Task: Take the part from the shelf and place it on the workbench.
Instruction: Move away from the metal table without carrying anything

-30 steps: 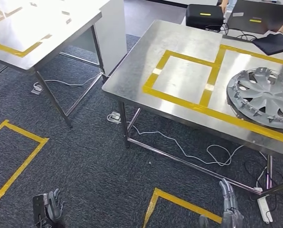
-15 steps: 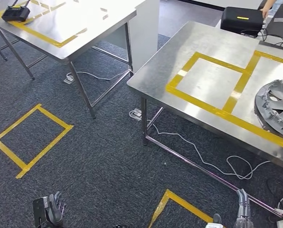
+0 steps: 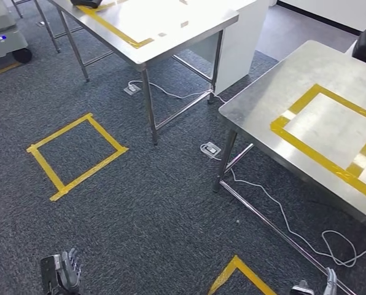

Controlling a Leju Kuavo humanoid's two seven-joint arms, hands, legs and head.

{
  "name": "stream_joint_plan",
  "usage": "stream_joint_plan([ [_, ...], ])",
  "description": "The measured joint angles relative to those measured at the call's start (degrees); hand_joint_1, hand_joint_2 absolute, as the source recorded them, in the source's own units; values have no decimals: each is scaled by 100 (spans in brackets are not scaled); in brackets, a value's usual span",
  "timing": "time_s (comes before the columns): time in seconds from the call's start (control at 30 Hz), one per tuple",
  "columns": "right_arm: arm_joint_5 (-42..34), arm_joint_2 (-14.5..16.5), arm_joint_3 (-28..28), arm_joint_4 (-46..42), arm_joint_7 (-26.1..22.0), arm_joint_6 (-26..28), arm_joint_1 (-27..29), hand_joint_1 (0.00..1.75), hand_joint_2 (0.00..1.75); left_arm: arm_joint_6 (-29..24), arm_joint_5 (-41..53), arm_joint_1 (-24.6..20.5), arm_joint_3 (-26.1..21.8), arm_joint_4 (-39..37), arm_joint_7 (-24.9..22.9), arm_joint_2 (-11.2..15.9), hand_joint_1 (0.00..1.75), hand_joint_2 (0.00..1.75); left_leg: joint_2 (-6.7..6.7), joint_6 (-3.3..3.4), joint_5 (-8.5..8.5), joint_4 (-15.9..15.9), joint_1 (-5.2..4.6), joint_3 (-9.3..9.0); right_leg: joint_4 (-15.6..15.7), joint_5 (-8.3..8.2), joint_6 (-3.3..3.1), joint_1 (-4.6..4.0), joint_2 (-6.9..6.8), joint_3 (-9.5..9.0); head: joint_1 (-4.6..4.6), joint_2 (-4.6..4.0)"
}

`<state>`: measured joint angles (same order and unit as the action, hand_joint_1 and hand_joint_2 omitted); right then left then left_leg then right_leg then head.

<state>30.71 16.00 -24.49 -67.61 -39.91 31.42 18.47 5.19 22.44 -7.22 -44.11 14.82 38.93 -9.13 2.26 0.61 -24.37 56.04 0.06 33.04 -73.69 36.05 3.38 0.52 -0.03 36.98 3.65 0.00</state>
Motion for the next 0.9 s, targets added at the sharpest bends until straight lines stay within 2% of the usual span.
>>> stream_joint_plan([
  [0.03,-355,0,-162,223,2,-322,-123,0,0,-8,-17,16,5,0,0,2,0,0,82,3,4,1,-10,-3,153,-163,-32,-15,27,-28,0,0],
  [0.07,-714,-2,-326,443,3,-677,-250,0,0,-25,-36,27,11,0,0,1,0,0,169,2,8,2,-17,-7,503,-399,-71,-26,87,-158,-1,0],
  [0.13,-1293,-19,-640,881,1,-1269,-477,0,0,-84,-73,32,26,4,0,-10,0,0,333,-15,19,16,-30,3,1272,-746,-138,-22,371,-468,-2,0],
  [0.17,-1466,-32,-765,1076,-1,-1468,-563,0,0,-121,-95,36,36,12,0,-20,0,0,406,-35,29,22,-29,21,1511,-817,-153,-21,479,-570,-3,0],
  [0.2,-1589,-44,-877,1254,-3,-1631,-641,0,0,-156,-120,48,47,26,1,-28,0,0,474,-65,45,24,-19,47,1606,-819,-164,-25,535,-617,-2,0],
  [0.27,-1712,-64,-1052,1561,-7,-1883,-779,0,0,-217,-174,94,69,58,1,-40,0,0,568,-133,80,25,8,103,1639,-847,-197,-32,424,-645,-1,0],
  [0.3,-1743,-72,-1119,1696,-9,-1996,-844,0,0,-241,-204,116,78,73,1,-42,0,0,497,-164,54,69,6,139,1659,-872,-225,-27,356,-658,5,0],
  [0.33,-1761,-82,-1179,1827,-11,-2092,-902,0,0,-261,-233,127,85,85,1,-45,0,0,354,-193,-40,208,-3,215,1685,-896,-252,-17,274,-665,20,0],
  [0.4,-1765,-98,-1282,2076,-14,-2221,-990,0,0,-288,-290,125,111,105,2,-55,0,0,1,-255,-397,813,-13,511,1714,-913,-283,-13,90,-673,47,0],
  [0.43,-1761,-105,-1328,2197,-14,-2257,-1029,0,0,-301,-314,123,129,112,2,-62,0,0,-89,-288,-581,1203,-2,700,1714,-910,-291,-15,-11,-669,55,0],
  [0.47,-1757,-111,-1369,2314,-13,-2286,-1069,0,0,-317,-343,131,147,121,1,-67,0,0,-128,-315,-686,1502,15,841,1713,-907,-292,-14,-108,-666,55,0],
  [0.5,-1755,-116,-1408,2425,-13,-2311,-1113,0,0,-338,-369,147,159,134,1,-68,0,0,-148,-337,-690,1630,32,893,1713,-903,-289,-10,-200,-664,56,0],
  [0.53,-1755,-121,-1441,2521,-12,-2336,-1159,0,0,-358,-395,166,167,152,1,-68,0,0,-169,-356,-587,1529,47,826,1712,-898,-282,-4,-284,-665,57,0],
  [0.57,-1755,-125,-1470,2611,-11,-2354,-1202,0,0,-374,-416,181,170,175,0,-67,0,0,-223,-371,-417,1229,59,648,1711,-889,-267,5,-360,-673,56,0],
  [0.6,-1755,-130,-1496,2687,-11,-2368,-1240,0,0,-384,-427,190,172,195,0,-69,0,0,-358,-386,-244,826,66,404,1709,-876,-242,4,-431,-688,58,0],
  [0.63,-1755,-136,-1518,2746,-12,-2376,-1266,0,0,-388,-432,184,175,214,1,-75,0,0,-481,-376,-127,448,62,183,1694,-850,-204,-7,-496,-689,68,0],
  [0.67,-1755,-143,-1535,2796,-13,-2380,-1290,0,0,-390,-432,178,180,228,1,-86,0,0,-568,-338,-69,187,56,31,1687,-824,-167,-22,-555,-696,56,0],
  [0.7,-1755,-149,-1550,2837,-14,-2381,-1316,0,0,-390,-432,177,184,238,1,-96,0,0,-612,-287,-65,54,45,-44,1684,-801,-131,-37,-611,-704,39,0],
  [0.77,-1754,-154,-1570,2905,-14,-2383,-1373,0,0,-391,-435,200,187,251,2,-101,0,0,-489,-162,-76,23,29,-39,1699,-776,-75,-31,-698,-760,-5,0],
  [0.8,-1755,-156,-1576,2933,-14,-2386,-1397,0,0,-392,-439,216,186,258,2,-97,0,0,-432,-121,-69,19,30,-35,1673,-737,-44,-15,-632,-768,-11,0],
  [0.83,-1754,-158,-1583,2957,-14,-2396,-1412,0,0,-394,-444,223,185,267,2,-94,0,0,-368,-78,-53,15,34,-31,1550,-640,-21,-1,-496,-735,-16,0],
  [0.87,-1751,-161,-1595,2989,-15,-2410,-1421,0,0,-398,-453,223,186,275,2,-94,0,0,-304,-40,-38,10,40,-29,1300,-482,-3,8,-323,-624,-26,0],
  [0.9,-1742,-164,-1611,3032,-15,-2426,-1428,0,0,-409,-468,222,192,282,2,-96,0,0,-238,-12,-32,10,38,-23,924,-278,2,8,-148,-449,-40,0],
])
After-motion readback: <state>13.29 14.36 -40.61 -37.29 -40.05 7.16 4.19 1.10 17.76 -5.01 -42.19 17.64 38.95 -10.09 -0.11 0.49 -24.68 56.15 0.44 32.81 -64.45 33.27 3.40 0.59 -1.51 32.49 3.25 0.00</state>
